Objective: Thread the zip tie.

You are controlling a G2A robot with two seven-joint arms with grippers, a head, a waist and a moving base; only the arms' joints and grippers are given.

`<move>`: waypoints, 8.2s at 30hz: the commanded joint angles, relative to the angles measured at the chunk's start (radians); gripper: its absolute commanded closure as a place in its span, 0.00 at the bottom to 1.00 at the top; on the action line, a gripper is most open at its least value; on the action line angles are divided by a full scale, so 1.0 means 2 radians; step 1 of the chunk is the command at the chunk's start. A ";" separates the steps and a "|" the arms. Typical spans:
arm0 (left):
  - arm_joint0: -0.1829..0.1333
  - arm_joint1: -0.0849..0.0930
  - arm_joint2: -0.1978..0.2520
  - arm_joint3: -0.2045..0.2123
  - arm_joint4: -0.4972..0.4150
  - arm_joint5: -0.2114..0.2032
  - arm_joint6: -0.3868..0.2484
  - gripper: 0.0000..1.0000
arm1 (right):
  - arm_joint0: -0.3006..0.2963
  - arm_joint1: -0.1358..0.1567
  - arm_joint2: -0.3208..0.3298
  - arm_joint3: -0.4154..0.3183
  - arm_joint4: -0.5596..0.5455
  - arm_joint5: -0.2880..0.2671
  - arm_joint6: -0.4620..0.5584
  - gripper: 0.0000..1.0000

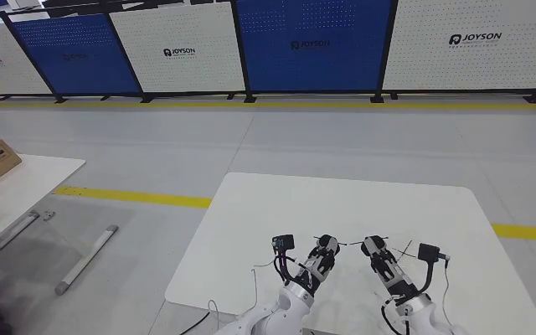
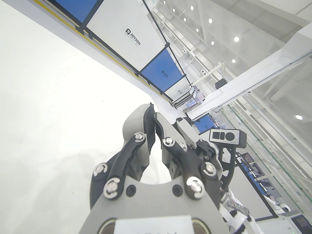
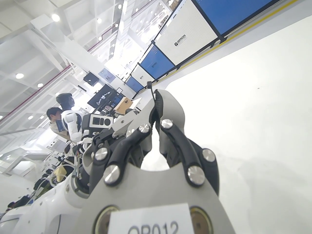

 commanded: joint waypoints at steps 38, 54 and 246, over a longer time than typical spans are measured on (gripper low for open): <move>0.000 0.000 0.000 0.000 0.000 0.000 0.000 1.00 | 0.019 -0.017 -0.012 0.022 0.000 0.011 0.026 1.00; 0.002 -0.013 -0.014 -0.001 -0.078 -0.026 -0.008 1.00 | 0.028 -0.027 -0.022 0.036 0.007 -0.005 0.017 1.00; 0.044 -0.055 -0.052 -0.013 0.092 0.032 -0.070 1.00 | -0.027 -0.058 0.047 -0.010 -0.075 0.009 0.040 1.00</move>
